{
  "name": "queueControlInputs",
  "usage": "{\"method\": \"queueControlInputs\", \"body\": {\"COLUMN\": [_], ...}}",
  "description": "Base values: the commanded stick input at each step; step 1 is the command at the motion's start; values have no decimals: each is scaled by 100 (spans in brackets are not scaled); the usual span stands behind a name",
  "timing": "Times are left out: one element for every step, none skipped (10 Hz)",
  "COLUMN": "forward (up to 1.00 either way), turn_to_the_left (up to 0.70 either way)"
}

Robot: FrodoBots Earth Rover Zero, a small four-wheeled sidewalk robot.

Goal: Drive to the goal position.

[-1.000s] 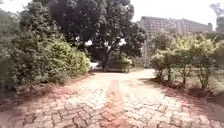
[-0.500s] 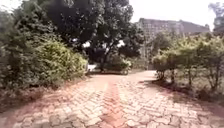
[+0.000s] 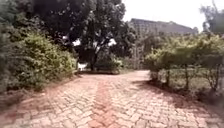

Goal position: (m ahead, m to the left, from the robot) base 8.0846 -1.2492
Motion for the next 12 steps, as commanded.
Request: {"method": "queueControlInputs", "body": {"forward": [70,70,70,70,70,70,70,70,70,70,70,70], "turn_to_the_left": [0,0,0,0,0,0,0,0,0,0,0,0]}}
